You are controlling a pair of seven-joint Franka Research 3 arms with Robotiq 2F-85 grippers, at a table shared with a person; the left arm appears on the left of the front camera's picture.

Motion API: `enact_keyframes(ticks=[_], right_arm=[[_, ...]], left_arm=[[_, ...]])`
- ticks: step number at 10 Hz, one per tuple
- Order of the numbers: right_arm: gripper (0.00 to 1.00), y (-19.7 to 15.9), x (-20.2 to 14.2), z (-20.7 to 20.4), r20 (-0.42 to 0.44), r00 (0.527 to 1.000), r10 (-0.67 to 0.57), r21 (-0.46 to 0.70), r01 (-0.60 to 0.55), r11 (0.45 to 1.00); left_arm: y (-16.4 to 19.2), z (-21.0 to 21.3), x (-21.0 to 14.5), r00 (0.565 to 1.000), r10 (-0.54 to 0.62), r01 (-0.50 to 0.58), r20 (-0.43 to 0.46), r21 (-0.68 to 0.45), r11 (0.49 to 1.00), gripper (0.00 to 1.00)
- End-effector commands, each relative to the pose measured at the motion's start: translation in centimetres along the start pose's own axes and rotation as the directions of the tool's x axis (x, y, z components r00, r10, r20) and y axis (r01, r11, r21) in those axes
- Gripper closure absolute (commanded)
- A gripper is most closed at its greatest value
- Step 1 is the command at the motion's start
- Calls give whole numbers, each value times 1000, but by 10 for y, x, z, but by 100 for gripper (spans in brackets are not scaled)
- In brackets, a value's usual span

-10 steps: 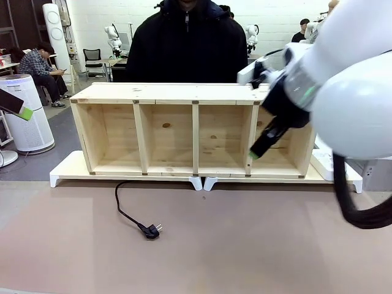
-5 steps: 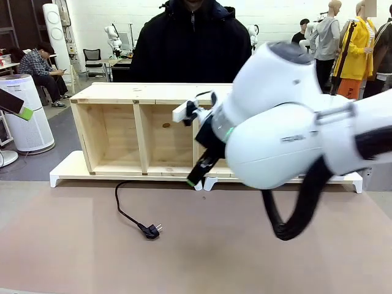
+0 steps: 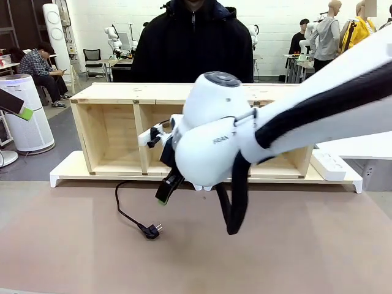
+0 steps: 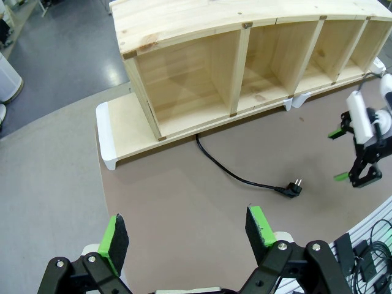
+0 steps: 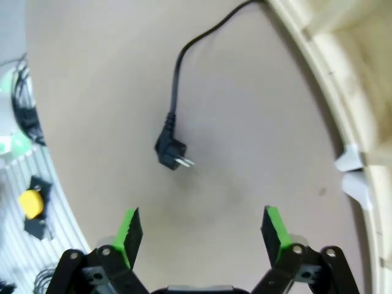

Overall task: Perform cable management.
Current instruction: When the cord part of the Power Cable appears at the lower middle area of the table and stops, grasp the cord part of the Power Cable.

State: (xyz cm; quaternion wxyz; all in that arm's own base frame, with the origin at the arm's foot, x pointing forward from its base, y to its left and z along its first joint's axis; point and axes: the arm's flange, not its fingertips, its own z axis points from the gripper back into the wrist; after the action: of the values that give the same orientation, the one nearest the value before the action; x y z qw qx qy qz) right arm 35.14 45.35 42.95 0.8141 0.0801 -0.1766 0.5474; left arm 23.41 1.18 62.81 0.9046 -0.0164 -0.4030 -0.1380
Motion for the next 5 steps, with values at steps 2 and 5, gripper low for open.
enact_keyframes(ticks=[2, 5], right_arm=[[0, -5, 35, -26, -140, 990, 12, 131, 7, 991], [0, 7, 56, -48, -164, 986, 15, 141, 9, 990]], left_arm=[[1, 0, 1, 1000, 6, -6, 5, 1, 1000, 0], [1, 0, 1, 1000, 6, -6, 5, 1, 1000, 0]])
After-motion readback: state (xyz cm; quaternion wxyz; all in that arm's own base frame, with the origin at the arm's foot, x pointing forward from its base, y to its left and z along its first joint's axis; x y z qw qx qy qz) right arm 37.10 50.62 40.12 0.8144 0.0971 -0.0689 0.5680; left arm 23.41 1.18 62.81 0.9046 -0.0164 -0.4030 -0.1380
